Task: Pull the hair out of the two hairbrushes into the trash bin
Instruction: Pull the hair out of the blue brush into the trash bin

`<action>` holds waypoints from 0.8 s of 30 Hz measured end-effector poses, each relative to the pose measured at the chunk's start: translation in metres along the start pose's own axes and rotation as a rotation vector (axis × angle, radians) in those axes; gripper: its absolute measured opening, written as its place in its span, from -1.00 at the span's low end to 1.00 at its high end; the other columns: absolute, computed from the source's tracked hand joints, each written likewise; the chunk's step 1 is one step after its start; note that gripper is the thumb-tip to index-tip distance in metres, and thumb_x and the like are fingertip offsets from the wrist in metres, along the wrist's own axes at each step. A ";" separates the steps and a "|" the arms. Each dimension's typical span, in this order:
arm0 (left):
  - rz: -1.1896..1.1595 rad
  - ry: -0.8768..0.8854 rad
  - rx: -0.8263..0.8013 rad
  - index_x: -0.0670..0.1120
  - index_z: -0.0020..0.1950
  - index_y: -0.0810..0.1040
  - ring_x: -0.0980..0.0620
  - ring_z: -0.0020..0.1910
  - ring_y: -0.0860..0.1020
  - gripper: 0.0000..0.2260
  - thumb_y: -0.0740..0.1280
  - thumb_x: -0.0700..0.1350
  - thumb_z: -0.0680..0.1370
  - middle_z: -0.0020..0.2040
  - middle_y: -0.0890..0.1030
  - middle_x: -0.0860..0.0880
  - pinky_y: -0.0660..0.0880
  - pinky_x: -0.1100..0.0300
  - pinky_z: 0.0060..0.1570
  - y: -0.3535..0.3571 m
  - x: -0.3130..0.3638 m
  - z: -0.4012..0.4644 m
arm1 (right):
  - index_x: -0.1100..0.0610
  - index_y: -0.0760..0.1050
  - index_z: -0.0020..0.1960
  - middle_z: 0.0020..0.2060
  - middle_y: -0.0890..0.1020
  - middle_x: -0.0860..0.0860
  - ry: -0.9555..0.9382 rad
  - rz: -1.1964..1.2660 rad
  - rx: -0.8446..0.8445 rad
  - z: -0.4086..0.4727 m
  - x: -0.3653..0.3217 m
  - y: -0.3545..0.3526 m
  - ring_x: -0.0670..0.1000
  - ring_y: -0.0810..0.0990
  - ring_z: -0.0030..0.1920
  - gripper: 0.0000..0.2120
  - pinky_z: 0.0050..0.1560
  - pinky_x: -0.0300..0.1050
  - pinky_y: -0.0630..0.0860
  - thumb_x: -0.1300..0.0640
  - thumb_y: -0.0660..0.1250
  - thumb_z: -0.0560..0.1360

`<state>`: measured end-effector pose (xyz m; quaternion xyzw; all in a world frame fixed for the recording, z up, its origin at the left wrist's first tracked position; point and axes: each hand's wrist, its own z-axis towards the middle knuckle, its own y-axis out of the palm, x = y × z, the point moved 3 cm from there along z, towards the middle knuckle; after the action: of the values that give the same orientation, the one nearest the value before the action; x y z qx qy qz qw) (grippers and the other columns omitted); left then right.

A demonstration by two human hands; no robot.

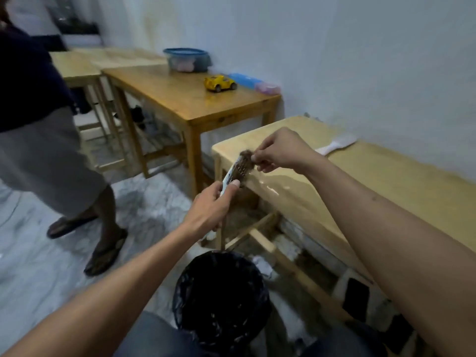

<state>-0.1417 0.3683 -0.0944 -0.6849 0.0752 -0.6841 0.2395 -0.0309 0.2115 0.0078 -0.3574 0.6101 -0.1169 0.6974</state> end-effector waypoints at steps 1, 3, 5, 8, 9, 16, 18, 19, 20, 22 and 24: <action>0.049 -0.010 0.016 -0.04 -0.10 0.48 -0.02 -0.46 0.51 -0.54 0.18 0.36 0.55 -0.32 0.51 -0.05 0.48 0.08 -0.47 -0.006 -0.014 -0.005 | 0.29 0.71 -0.09 -0.29 0.73 0.19 -0.007 -0.043 -0.032 -0.001 -0.001 0.016 0.00 0.72 -0.39 -0.97 -0.25 -0.13 0.72 0.31 0.52 0.48; 0.128 -0.034 0.060 -0.08 -0.08 0.49 -0.02 -0.43 0.49 -0.47 0.18 0.40 0.52 -0.33 0.51 -0.06 0.50 -0.02 -0.39 -0.017 -0.042 -0.016 | 0.21 0.70 -0.12 -0.35 0.72 0.10 -0.024 -0.120 -0.084 -0.002 0.001 0.049 -0.05 0.72 -0.40 -0.96 -0.23 -0.14 0.71 0.26 0.50 0.51; 0.212 -0.054 0.101 -0.06 -0.05 0.53 -0.02 -0.44 0.52 -0.49 0.18 0.39 0.53 -0.36 0.54 -0.02 0.54 -0.05 -0.37 -0.024 -0.067 -0.028 | 0.16 0.69 -0.18 -0.40 0.71 0.06 -0.026 -0.155 -0.122 -0.005 0.010 0.079 -0.02 0.73 -0.40 -0.90 -0.21 -0.11 0.71 0.23 0.49 0.53; 0.408 -0.055 0.121 0.03 -0.02 0.55 0.06 -0.38 0.56 -0.59 0.16 0.34 0.57 -0.38 0.57 0.07 0.43 0.11 -0.39 -0.031 -0.094 -0.043 | 0.19 0.72 -0.16 -0.35 0.75 0.11 -0.010 -0.178 -0.182 -0.012 0.028 0.113 0.11 0.77 -0.28 -0.87 -0.13 0.00 0.73 0.20 0.46 0.54; 0.462 -0.063 0.117 0.04 -0.03 0.54 0.06 -0.37 0.56 -0.60 0.16 0.34 0.57 -0.37 0.58 0.06 0.42 0.12 -0.39 -0.032 -0.104 -0.046 | 0.19 0.73 -0.15 -0.33 0.75 0.13 0.004 -0.181 -0.198 -0.015 0.035 0.122 0.13 0.77 -0.26 -0.86 -0.12 0.01 0.74 0.20 0.45 0.54; 0.606 -0.194 0.049 0.04 -0.04 0.51 0.02 -0.39 0.57 -0.57 0.11 0.37 0.56 -0.33 0.60 0.02 0.41 0.16 -0.43 -0.037 -0.166 -0.061 | 0.18 0.72 -0.21 -0.33 0.73 0.04 0.118 -0.059 -0.246 -0.038 0.076 0.147 -0.02 0.72 -0.29 -0.83 -0.26 -0.19 0.66 0.29 0.41 0.53; 0.619 -0.231 0.037 0.04 0.02 0.53 0.04 -0.37 0.56 -0.59 0.11 0.33 0.58 -0.32 0.58 0.04 0.39 0.16 -0.41 -0.037 -0.176 -0.062 | 0.18 0.71 -0.20 -0.28 0.74 0.08 0.138 -0.041 -0.252 -0.042 0.084 0.145 -0.01 0.71 -0.28 -0.82 -0.25 -0.19 0.64 0.30 0.39 0.53; 0.619 -0.247 0.035 0.04 0.06 0.53 0.05 -0.36 0.56 -0.59 0.12 0.32 0.59 -0.32 0.58 0.05 0.40 0.16 -0.40 -0.038 -0.179 -0.062 | 0.19 0.70 -0.20 -0.27 0.75 0.11 0.151 -0.017 -0.245 -0.043 0.087 0.143 0.00 0.71 -0.27 -0.83 -0.25 -0.18 0.63 0.30 0.39 0.53; 0.619 -0.261 0.036 0.03 0.08 0.54 0.05 -0.36 0.56 -0.59 0.12 0.31 0.59 -0.33 0.58 0.05 0.40 0.15 -0.39 -0.038 -0.183 -0.061 | 0.21 0.70 -0.19 -0.25 0.75 0.15 0.166 0.014 -0.234 -0.042 0.091 0.141 0.02 0.71 -0.27 -0.84 -0.24 -0.16 0.64 0.31 0.39 0.53; 0.632 -0.271 0.031 0.02 0.08 0.55 0.04 -0.37 0.56 -0.58 0.12 0.31 0.59 -0.33 0.58 0.04 0.39 0.16 -0.41 -0.037 -0.186 -0.059 | 0.24 0.70 -0.16 -0.23 0.75 0.18 0.211 0.050 -0.242 -0.042 0.100 0.136 0.07 0.71 -0.24 -0.86 -0.16 -0.05 0.70 0.29 0.39 0.53; 0.650 -0.260 0.029 0.01 0.04 0.54 0.02 -0.38 0.56 -0.55 0.11 0.34 0.57 -0.32 0.59 0.01 0.41 0.15 -0.43 -0.033 -0.184 -0.057 | 0.28 0.68 -0.06 -0.23 0.72 0.18 0.288 0.033 -0.336 -0.044 0.110 0.138 0.08 0.69 -0.22 -0.88 -0.07 -0.01 0.68 0.28 0.37 0.57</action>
<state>-0.2148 0.4636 -0.2483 -0.7032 0.2485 -0.4801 0.4618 -0.0844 0.2289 -0.1646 -0.4383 0.7201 -0.0522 0.5353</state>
